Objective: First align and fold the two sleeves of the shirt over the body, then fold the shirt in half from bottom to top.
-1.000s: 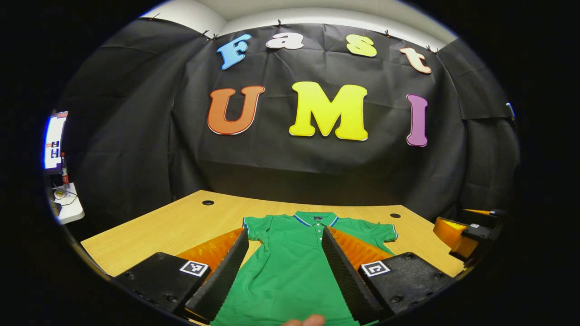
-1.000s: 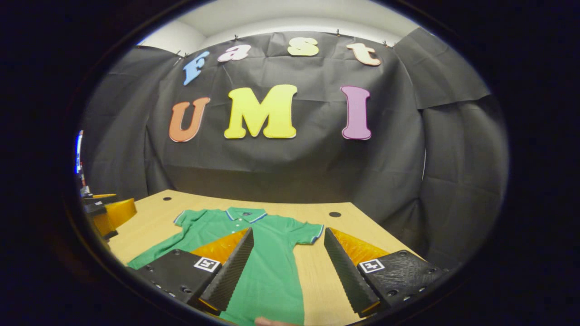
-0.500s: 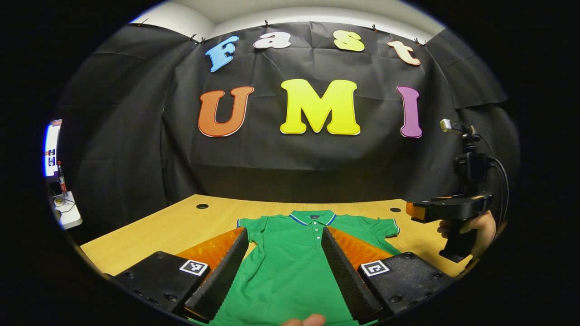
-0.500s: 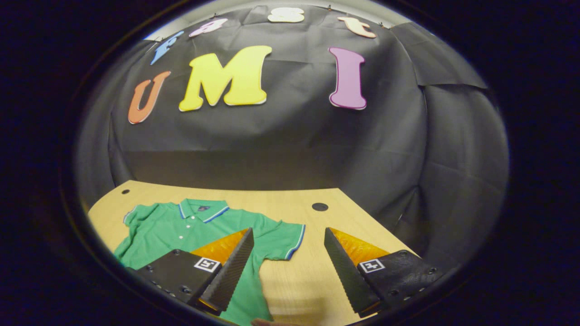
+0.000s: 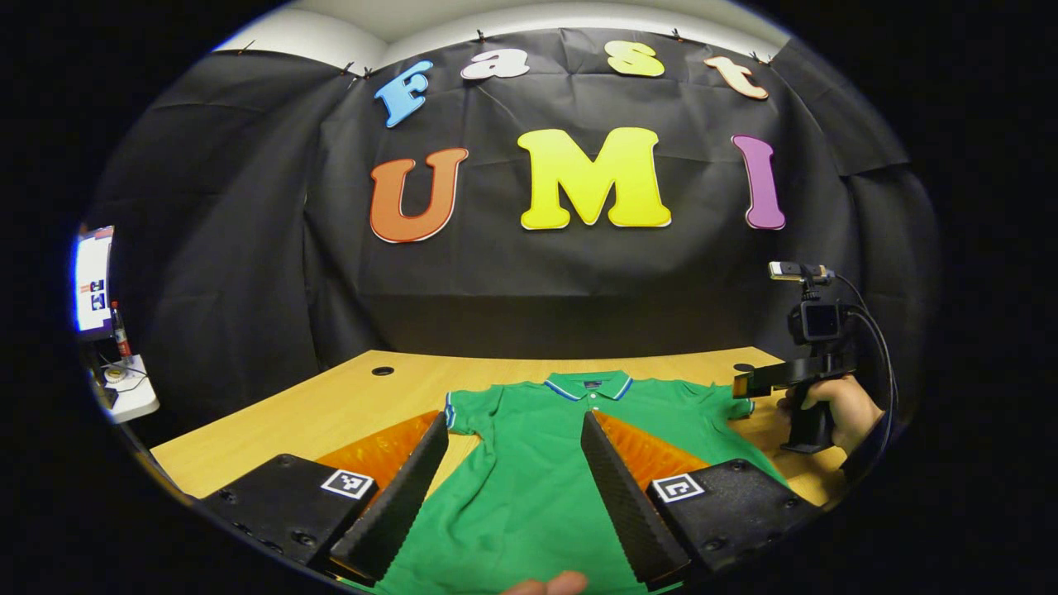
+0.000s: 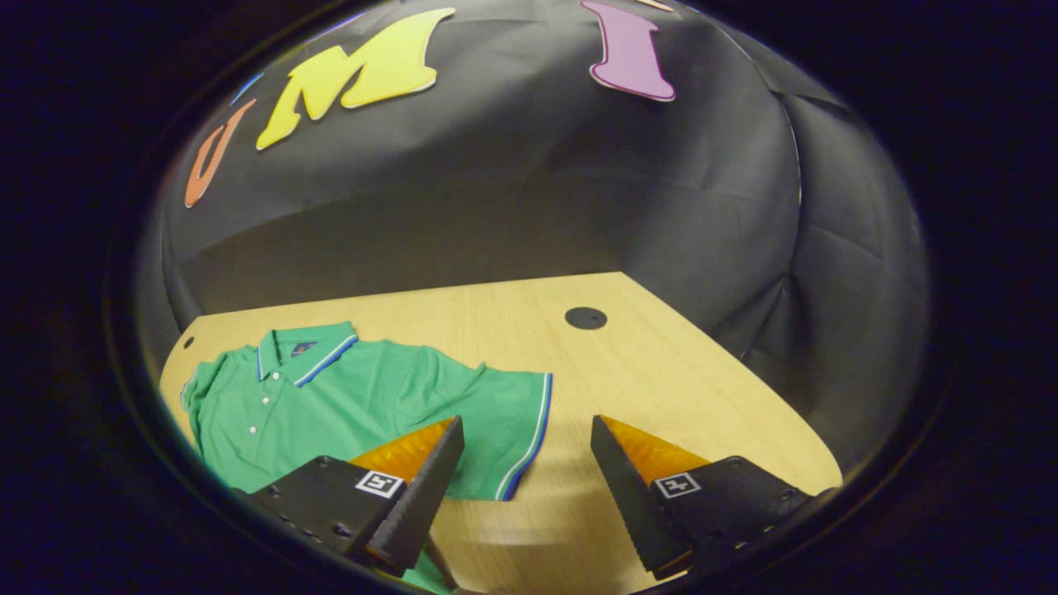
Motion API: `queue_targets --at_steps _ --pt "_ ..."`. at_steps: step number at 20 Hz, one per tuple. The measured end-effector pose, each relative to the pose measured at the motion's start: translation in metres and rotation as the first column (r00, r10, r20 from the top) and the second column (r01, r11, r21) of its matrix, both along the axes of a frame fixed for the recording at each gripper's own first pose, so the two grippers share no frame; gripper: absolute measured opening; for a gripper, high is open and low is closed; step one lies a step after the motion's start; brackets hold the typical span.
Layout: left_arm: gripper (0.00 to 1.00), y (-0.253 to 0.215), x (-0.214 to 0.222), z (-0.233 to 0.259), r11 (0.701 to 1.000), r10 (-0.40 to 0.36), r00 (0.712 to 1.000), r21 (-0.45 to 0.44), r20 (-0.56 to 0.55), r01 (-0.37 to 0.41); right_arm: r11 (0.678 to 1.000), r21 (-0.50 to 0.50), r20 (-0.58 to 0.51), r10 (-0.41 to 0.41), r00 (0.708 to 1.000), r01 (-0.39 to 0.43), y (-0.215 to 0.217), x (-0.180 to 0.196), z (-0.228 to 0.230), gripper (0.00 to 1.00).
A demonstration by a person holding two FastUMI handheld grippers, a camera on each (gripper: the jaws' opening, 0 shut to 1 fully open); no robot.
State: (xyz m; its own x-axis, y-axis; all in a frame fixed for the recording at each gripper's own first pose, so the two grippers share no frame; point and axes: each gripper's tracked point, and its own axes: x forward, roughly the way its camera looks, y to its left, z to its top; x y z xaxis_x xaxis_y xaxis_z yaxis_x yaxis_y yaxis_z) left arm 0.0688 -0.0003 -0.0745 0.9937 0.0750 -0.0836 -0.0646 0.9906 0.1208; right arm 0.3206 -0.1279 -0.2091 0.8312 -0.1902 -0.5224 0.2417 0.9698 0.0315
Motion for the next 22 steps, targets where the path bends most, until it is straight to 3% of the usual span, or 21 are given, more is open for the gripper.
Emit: queue_targets --at_steps 3,5,8,9,10,11,13,15,17,19,22 --pt "1.0 -0.002 -0.001 -0.009 1.0 -0.001 0.999 0.007 -0.039 0.001 0.999 0.029 -0.059 0.016 0.998 -0.014 0.006 0.001 -0.02 0.94" --pt "1.0 -0.002 -0.001 -0.005 1.0 0.0 1.0 0.012 -0.029 0.001 0.997 0.054 -0.094 0.054 0.994 -0.049 0.014 0.0 -0.032 0.84" --pt "1.0 0.0 -0.002 -0.004 1.0 0.003 1.0 0.015 -0.028 -0.002 0.994 0.065 -0.063 0.089 0.994 -0.085 0.02 0.008 -0.029 0.75" --pt "1.0 0.001 -0.003 -0.003 1.0 0.004 1.0 0.012 -0.028 -0.003 0.995 0.068 -0.065 0.082 0.994 -0.078 0.019 0.009 -0.029 0.68" --pt "1.0 0.001 -0.004 -0.002 1.0 0.005 1.0 0.01 -0.026 -0.005 0.995 0.069 -0.059 0.082 0.995 -0.078 0.019 0.012 -0.029 0.53" --pt "1.0 0.002 -0.004 -0.002 1.0 0.005 1.0 0.009 -0.026 -0.005 0.995 0.063 -0.063 0.081 0.995 -0.077 0.017 0.013 -0.031 0.53" --pt "1.0 0.003 -0.004 -0.003 1.0 0.007 1.0 0.006 -0.03 -0.007 0.994 0.081 -0.054 0.078 0.995 -0.074 0.02 0.016 -0.028 0.22" --pt "1.0 0.006 -0.003 -0.003 1.0 0.011 0.999 0.002 -0.03 -0.011 0.994 0.081 -0.048 0.078 0.996 -0.074 0.017 0.017 -0.026 0.22" --pt "1.0 0.01 -0.002 -0.002 1.0 0.02 0.999 -0.002 -0.029 -0.02 0.988 0.144 -0.024 0.054 0.998 -0.05 0.018 0.017 -0.019 0.04" --pt "1.0 0.01 -0.002 -0.003 1.0 0.021 0.999 -0.009 -0.034 -0.021 0.986 0.159 0.007 0.049 0.999 -0.05 0.016 0.018 -0.01 0.04" --pt "1.0 0.012 -0.001 -0.003 1.0 0.022 0.999 -0.018 -0.033 -0.023 0.993 0.08 0.025 0.089 0.996 -0.091 0.019 0.017 0.003 0.04"
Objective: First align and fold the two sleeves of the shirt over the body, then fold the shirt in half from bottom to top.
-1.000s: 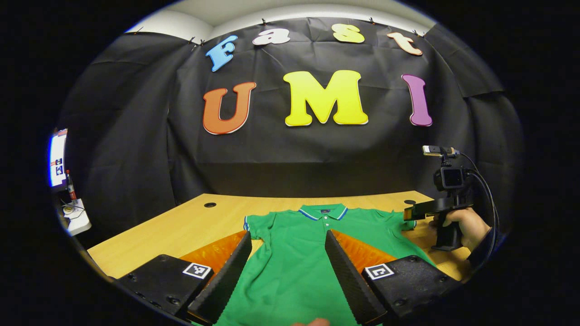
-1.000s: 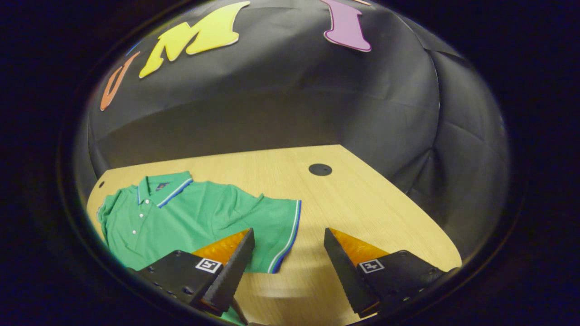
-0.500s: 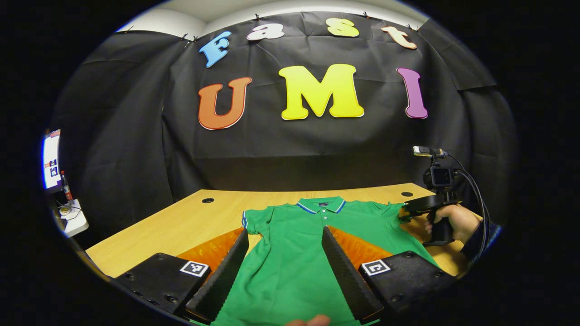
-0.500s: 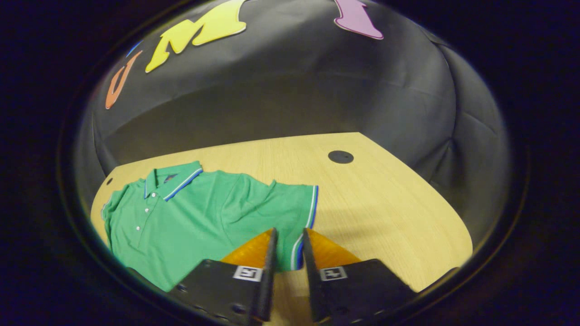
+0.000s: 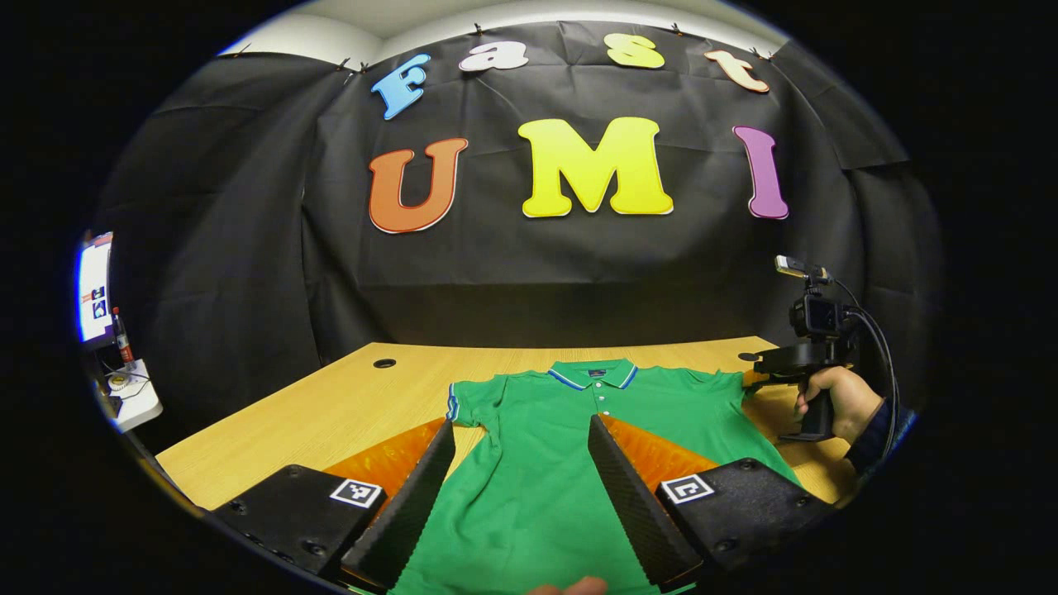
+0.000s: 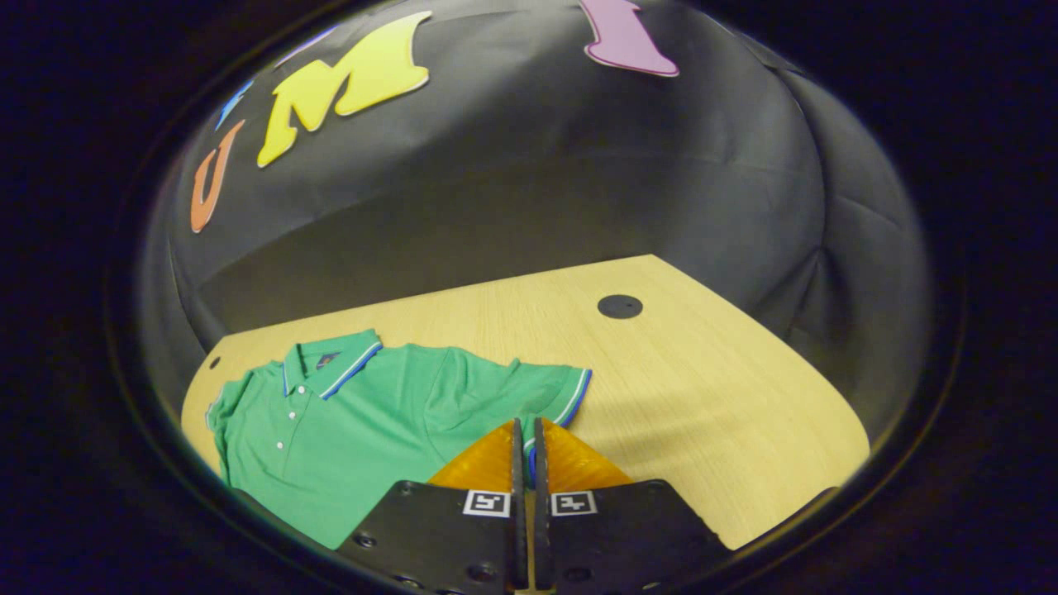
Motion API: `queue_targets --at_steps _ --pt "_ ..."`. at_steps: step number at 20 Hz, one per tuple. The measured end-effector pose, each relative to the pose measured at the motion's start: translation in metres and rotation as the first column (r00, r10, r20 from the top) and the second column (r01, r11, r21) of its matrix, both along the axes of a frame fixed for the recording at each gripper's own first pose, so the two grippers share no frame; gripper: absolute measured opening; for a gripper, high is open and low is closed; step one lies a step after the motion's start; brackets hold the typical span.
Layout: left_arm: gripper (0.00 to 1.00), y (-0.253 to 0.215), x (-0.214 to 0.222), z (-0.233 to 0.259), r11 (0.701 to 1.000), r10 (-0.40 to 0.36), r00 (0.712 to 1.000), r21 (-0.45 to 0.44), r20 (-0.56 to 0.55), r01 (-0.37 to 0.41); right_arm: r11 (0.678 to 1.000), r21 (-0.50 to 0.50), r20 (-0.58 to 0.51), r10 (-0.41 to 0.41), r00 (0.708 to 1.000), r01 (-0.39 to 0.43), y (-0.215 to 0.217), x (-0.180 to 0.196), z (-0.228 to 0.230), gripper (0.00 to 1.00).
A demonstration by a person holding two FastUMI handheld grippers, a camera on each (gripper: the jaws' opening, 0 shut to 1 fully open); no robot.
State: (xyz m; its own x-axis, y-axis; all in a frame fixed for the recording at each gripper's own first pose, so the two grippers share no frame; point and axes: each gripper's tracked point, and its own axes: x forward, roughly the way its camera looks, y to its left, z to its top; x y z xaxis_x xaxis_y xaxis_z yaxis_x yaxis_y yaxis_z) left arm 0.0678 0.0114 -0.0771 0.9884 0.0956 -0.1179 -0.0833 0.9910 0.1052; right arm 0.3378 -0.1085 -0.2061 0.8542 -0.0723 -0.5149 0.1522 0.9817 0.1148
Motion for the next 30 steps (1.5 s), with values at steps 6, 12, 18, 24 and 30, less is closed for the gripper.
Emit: queue_targets --at_steps 6,12,18,24,30 --pt "1.0 0.001 -0.001 -0.003 1.0 0.004 1.0 -0.005 -0.009 -0.004 0.965 -0.245 0.047 0.106 0.993 -0.091 0.029 0.001 0.021 0.03" --pt "1.0 0.007 0.001 0.0 1.0 0.02 1.0 -0.009 0.0 -0.02 0.864 -0.44 0.091 0.316 0.944 -0.247 0.111 -0.006 0.029 0.04" --pt "1.0 0.007 0.001 -0.003 0.999 0.02 1.0 -0.025 -0.009 -0.021 0.856 -0.344 0.06 0.43 0.901 -0.386 0.164 -0.032 0.002 0.33" --pt "1.0 0.014 0.008 -0.009 0.998 0.057 0.998 0.011 -0.01 -0.057 0.906 -0.243 0.178 0.393 0.902 -0.346 0.141 -0.063 0.029 0.91" --pt "1.0 0.027 0.033 -0.009 0.996 0.08 0.997 -0.036 -0.013 -0.081 0.948 -0.173 0.326 0.31 0.893 -0.266 0.107 -0.1 0.093 0.94"
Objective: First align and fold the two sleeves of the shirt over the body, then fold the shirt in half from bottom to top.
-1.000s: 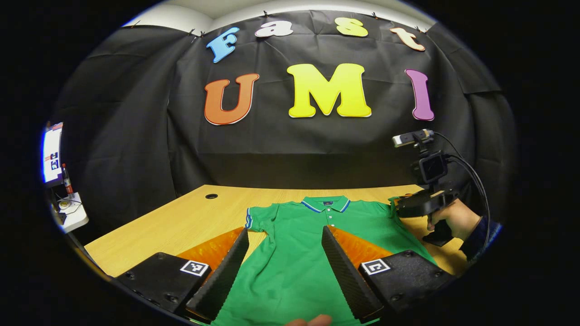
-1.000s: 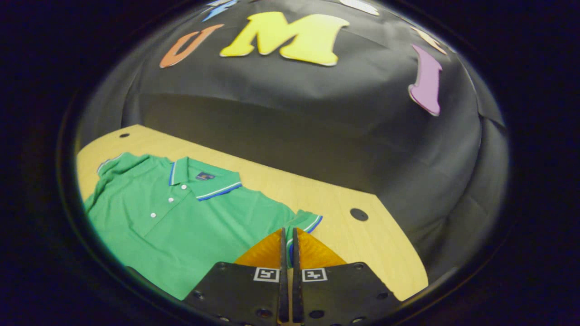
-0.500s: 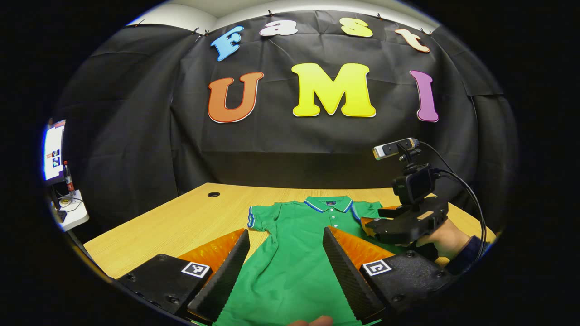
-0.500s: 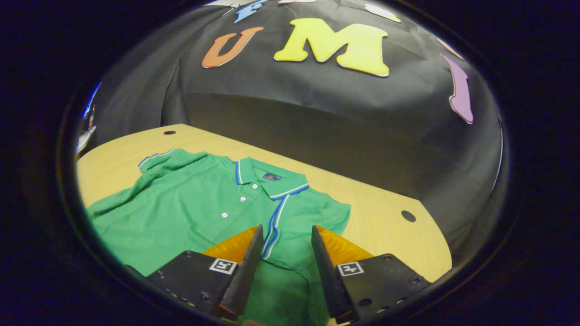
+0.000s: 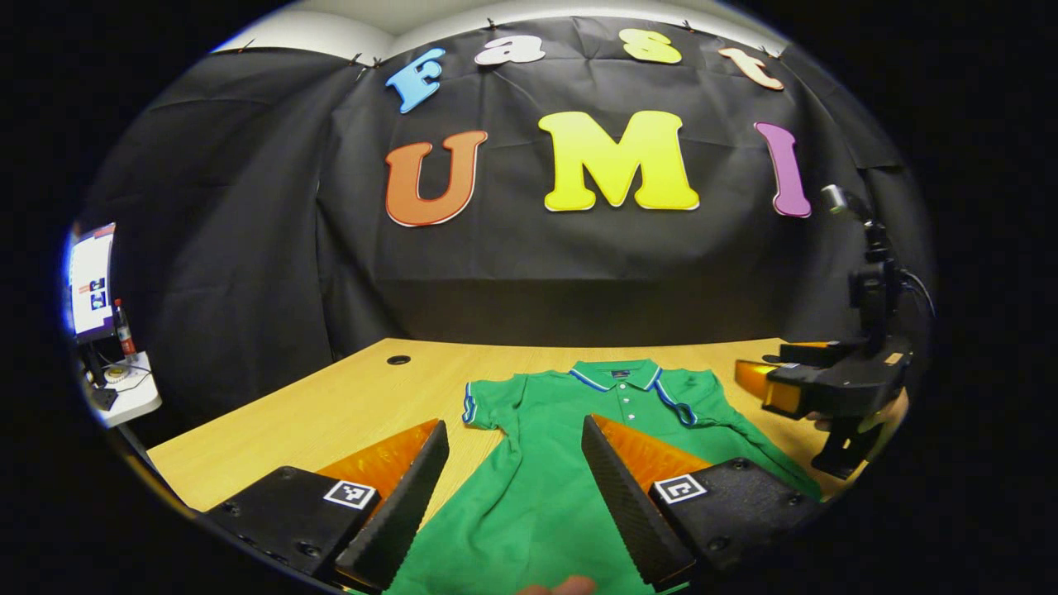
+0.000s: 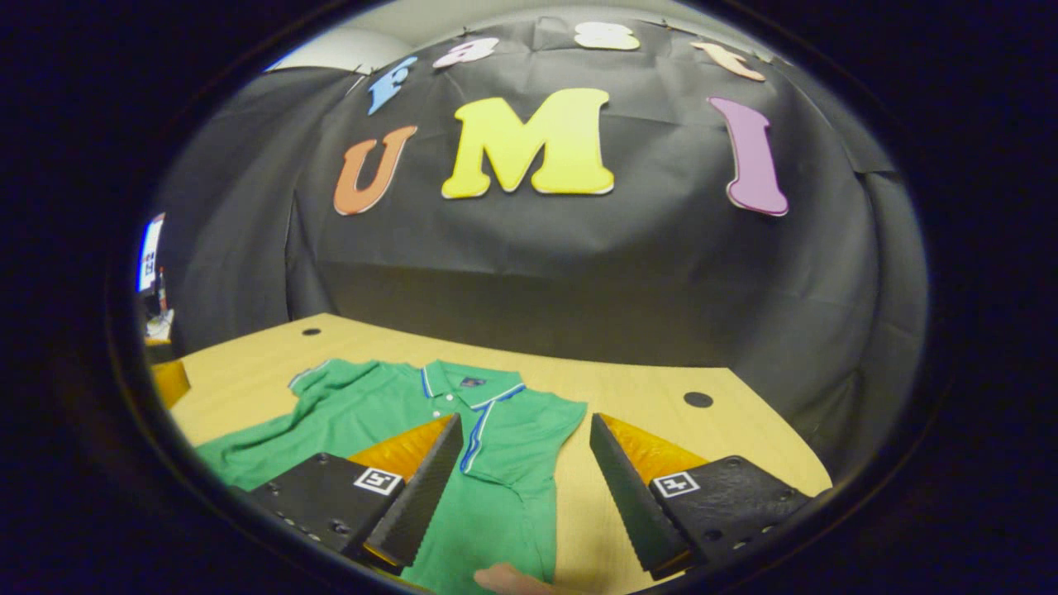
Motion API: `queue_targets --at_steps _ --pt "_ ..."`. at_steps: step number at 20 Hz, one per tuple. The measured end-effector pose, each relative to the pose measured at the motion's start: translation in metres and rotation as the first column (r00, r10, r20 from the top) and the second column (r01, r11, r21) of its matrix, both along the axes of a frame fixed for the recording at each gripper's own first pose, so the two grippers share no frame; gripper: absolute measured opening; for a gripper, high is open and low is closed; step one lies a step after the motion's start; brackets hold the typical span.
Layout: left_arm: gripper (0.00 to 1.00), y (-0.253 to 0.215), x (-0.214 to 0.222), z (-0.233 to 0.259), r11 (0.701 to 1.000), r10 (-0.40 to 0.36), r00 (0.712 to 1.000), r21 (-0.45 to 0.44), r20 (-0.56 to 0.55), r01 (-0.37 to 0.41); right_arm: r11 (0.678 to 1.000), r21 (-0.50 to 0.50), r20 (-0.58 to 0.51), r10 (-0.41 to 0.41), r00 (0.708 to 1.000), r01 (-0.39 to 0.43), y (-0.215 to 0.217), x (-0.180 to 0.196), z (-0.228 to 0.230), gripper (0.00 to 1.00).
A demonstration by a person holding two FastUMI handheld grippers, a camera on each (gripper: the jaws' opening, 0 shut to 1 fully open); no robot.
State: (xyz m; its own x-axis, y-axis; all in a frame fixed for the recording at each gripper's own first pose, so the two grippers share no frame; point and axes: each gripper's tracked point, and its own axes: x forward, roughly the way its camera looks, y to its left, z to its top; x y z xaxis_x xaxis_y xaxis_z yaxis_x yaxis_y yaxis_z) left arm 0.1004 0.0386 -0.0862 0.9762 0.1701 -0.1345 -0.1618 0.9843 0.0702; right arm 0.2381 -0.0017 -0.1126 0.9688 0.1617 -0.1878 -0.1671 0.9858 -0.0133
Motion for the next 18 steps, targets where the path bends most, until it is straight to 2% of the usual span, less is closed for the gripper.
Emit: queue_targets --at_steps 3,6,9,11,15,16,18 --pt "1.0 0.013 0.025 0.006 0.999 0.011 1.0 -0.04 -0.015 -0.011 0.998 0.005 0.076 -0.061 0.995 0.061 -0.021 -0.022 0.02 0.96" --pt "1.0 0.037 0.058 0.019 0.997 0.038 0.999 -0.06 -0.025 -0.039 0.997 0.024 0.141 -0.074 0.987 0.071 -0.028 -0.042 0.033 0.95" --pt "1.0 0.051 0.101 0.032 0.987 0.019 0.999 -0.159 -0.043 -0.026 0.996 0.024 0.166 -0.091 0.982 0.088 -0.038 -0.051 0.034 0.96" --pt "1.0 0.06 0.13 0.023 0.976 0.0 0.993 -0.215 -0.117 -0.025 0.994 0.032 0.172 -0.107 0.979 0.103 -0.043 -0.054 0.039 0.96" --pt "1.0 0.082 0.18 -0.018 0.973 0.009 0.962 -0.22 -0.272 -0.071 0.985 0.056 0.268 -0.174 0.948 0.165 -0.066 -0.067 0.07 0.95" --pt "1.0 0.084 0.188 -0.031 0.974 0.005 0.951 -0.215 -0.31 -0.075 0.984 0.07 0.289 -0.175 0.941 0.161 -0.067 -0.072 0.077 0.97" --pt "1.0 0.086 0.202 -0.056 0.975 -0.019 0.929 -0.211 -0.368 -0.064 0.986 0.095 0.307 -0.158 0.938 0.135 -0.066 -0.082 0.084 0.95"
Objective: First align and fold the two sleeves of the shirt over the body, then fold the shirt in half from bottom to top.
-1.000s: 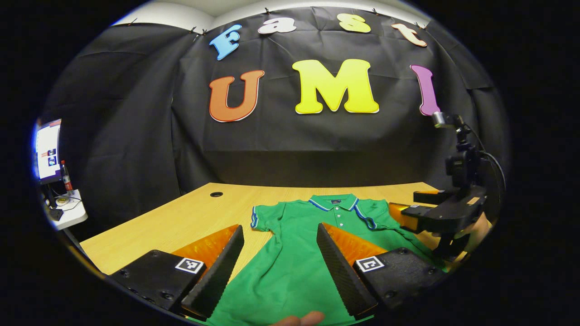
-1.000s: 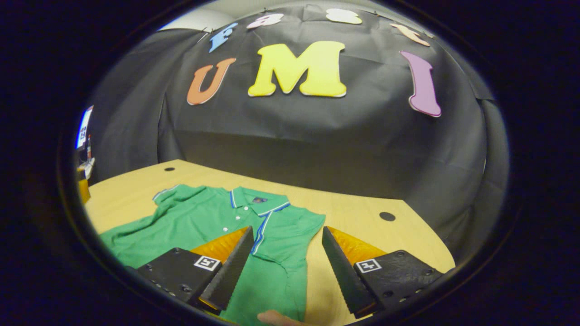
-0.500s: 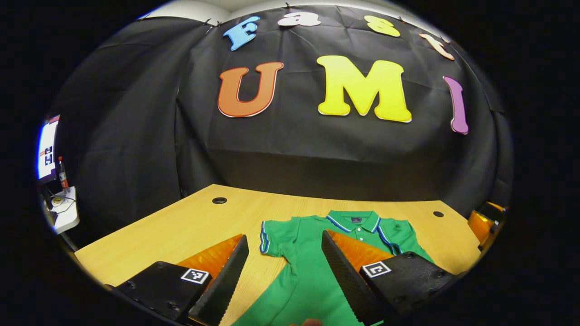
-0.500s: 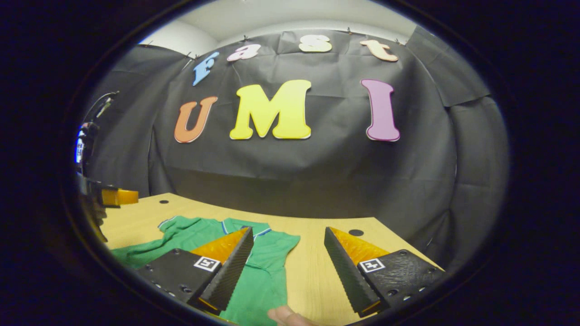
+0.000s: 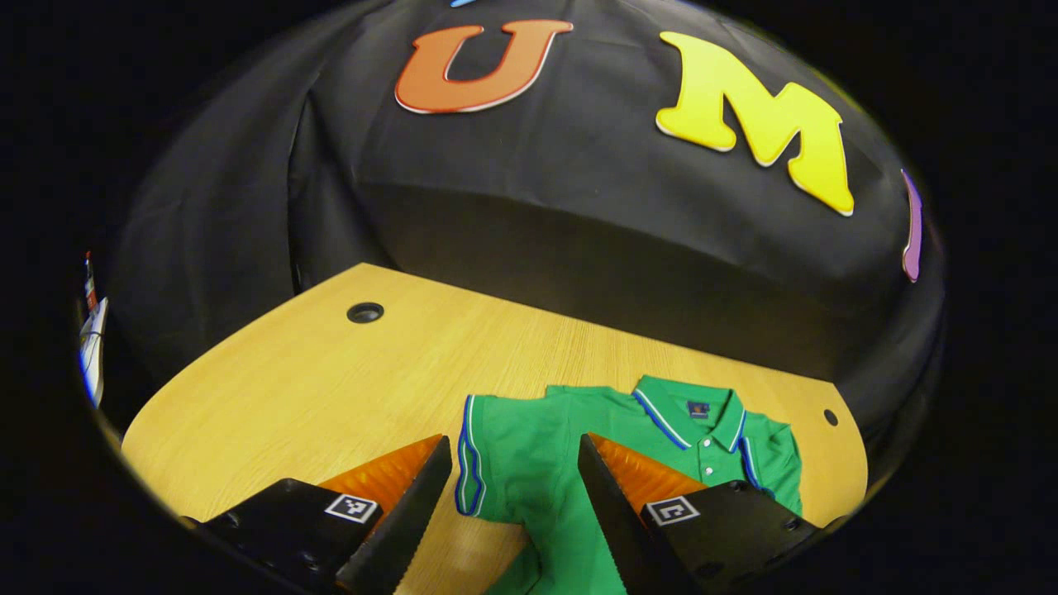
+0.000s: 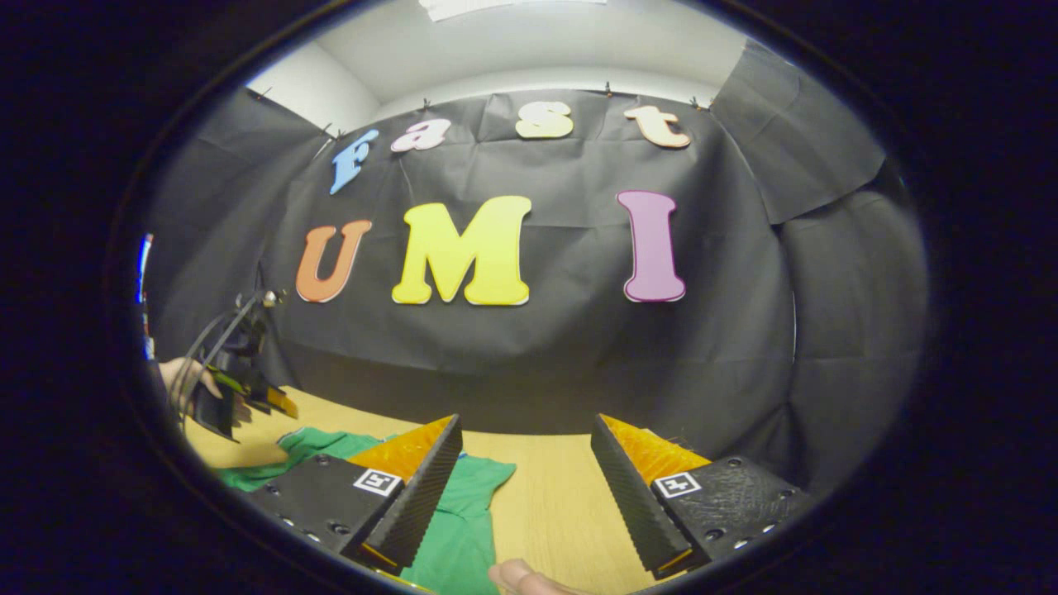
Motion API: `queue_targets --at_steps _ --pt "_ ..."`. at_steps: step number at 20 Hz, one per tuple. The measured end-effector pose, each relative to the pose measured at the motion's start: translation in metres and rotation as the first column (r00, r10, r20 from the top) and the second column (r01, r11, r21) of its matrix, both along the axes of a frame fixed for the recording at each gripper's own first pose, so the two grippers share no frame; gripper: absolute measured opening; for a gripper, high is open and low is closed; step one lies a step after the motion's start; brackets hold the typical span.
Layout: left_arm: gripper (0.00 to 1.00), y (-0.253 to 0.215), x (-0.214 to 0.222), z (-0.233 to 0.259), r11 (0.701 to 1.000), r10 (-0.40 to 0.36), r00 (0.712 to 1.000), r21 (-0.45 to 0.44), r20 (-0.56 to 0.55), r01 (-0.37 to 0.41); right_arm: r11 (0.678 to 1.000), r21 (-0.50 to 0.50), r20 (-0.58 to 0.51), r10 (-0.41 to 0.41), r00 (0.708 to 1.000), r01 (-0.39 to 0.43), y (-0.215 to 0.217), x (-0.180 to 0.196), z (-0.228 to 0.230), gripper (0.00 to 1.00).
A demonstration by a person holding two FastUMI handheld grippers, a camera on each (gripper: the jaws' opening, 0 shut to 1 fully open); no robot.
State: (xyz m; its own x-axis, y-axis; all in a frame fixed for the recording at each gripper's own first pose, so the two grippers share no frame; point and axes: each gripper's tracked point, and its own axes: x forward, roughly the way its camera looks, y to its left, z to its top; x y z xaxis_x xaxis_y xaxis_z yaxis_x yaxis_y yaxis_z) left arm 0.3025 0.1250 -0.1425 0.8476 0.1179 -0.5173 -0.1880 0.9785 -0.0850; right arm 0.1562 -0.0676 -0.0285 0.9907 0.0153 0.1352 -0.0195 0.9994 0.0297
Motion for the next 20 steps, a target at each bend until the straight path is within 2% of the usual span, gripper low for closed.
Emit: queue_targets --at_steps 2,4,5,8,9,10,11,16,20 --pt "0.98 0.0 0.009 -0.021 0.999 -0.034 0.998 0.009 -0.055 0.034 1.0 0.016 -0.005 0.002 1.0 -0.002 -0.004 -0.002 0.004 0.95" --pt "0.88 0.003 0.016 -0.038 0.999 -0.037 0.995 0.029 -0.096 0.04 0.999 0.041 -0.024 0.011 1.0 -0.01 -0.006 -0.004 0.005 0.93" --pt "0.81 0.007 0.016 -0.045 0.999 -0.027 0.993 0.04 -0.116 0.032 0.999 0.044 -0.033 0.006 0.999 -0.005 -0.009 -0.003 0.003 0.95" --pt "0.71 0.019 0.022 -0.056 0.998 0.02 0.988 0.06 -0.15 -0.011 0.999 0.027 -0.036 -0.027 0.999 0.028 -0.018 -0.004 0.005 0.95" --pt "0.85 0.018 0.024 -0.056 0.998 0.016 0.989 0.056 -0.146 -0.008 1.0 0.02 -0.033 -0.023 0.999 0.024 -0.015 -0.007 0.005 0.95" --pt "0.78 0.021 0.024 -0.055 0.998 0.021 0.989 0.07 -0.143 -0.011 1.0 0.011 -0.028 -0.017 0.999 0.018 -0.012 -0.008 0.007 0.95" --pt "0.5 0.026 0.023 -0.055 0.996 0.029 0.989 0.091 -0.148 -0.016 1.0 0.0 -0.026 -0.013 1.0 0.013 -0.01 -0.008 0.007 0.95" --pt "0.48 0.019 0.029 -0.06 0.997 -0.021 0.988 0.071 -0.154 0.032 1.0 -0.03 -0.015 0.008 1.0 -0.008 -0.001 -0.013 0.009 0.95" --pt "0.46 0.019 0.034 -0.064 0.994 -0.012 0.986 0.105 -0.166 0.03 1.0 -0.02 -0.028 0.015 0.999 -0.015 -0.001 -0.012 0.005 0.96"
